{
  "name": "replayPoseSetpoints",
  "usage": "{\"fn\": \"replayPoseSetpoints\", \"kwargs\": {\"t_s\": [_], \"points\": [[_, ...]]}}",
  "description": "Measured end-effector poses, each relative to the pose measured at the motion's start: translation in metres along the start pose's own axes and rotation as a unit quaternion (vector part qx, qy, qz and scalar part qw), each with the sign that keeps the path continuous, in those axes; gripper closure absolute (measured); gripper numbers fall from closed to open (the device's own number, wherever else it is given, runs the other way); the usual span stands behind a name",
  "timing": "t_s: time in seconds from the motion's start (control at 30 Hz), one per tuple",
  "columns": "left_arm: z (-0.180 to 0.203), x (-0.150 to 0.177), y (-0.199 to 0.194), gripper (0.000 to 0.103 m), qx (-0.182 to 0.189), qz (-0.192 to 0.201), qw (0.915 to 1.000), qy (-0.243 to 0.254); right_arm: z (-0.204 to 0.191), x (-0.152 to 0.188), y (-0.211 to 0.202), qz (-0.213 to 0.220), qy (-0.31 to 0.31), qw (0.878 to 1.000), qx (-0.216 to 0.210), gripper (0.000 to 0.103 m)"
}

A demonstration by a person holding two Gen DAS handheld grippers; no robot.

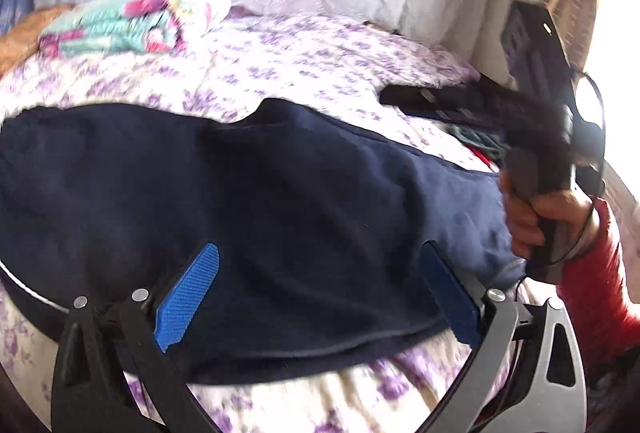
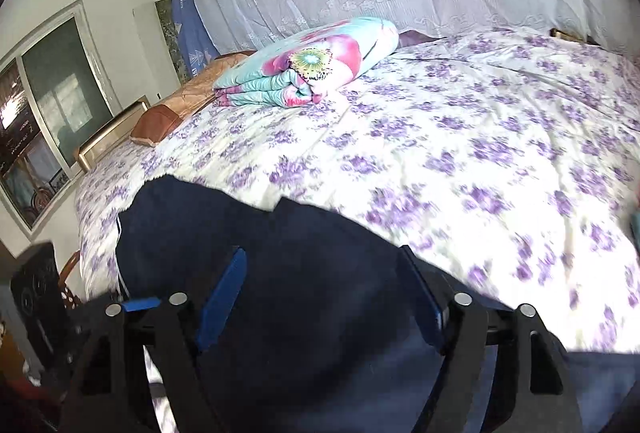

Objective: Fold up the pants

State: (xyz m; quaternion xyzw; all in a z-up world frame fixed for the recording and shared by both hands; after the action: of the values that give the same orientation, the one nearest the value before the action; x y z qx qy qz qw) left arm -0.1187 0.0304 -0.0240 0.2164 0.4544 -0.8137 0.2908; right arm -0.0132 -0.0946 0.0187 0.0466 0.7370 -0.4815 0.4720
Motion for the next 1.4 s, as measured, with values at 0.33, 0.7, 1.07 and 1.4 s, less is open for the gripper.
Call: {"fn": "replayPoseSetpoints", "kwargs": {"t_s": [0.33,0.7,1.07,1.4], "points": [[-0.004,0.024,0.022,0.005,-0.050,-0.005,0.9969,0.061,-0.022,0.002,0.076,-0.094,-0.064,0.993,-0.024,0.067],[-0.003,0.022,0.023,0.005,-0.054,-0.004,0.9964,0.065,-0.007,0.004,0.110,-0.114,-0.080,0.990,0.034,0.068],[-0.001,0.023,0.024,0.005,-0.059,-0.003,0.9960,0.067,-0.016,0.035,0.084,-0.100,-0.034,0.994,-0.008,0.053],[-0.005,0.024,0.019,0.005,-0.052,0.006,0.9967,0.061,-0.001,0.092,-0.121,0.097,0.104,0.990,0.019,0.022]]}}
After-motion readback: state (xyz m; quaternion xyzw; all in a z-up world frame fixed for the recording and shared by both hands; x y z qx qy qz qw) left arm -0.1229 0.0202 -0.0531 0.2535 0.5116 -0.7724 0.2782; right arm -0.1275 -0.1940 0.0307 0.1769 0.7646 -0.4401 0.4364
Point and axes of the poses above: each gripper's, at about its wrist camera, not at the fingertips, and y roughly the way its jaws point, z to its right, x to its underside, the point moved 6 cm from there along y, roughly the way its jaws point, and after that the axes turned 15 degrees about -y, right-handed, at the moved point
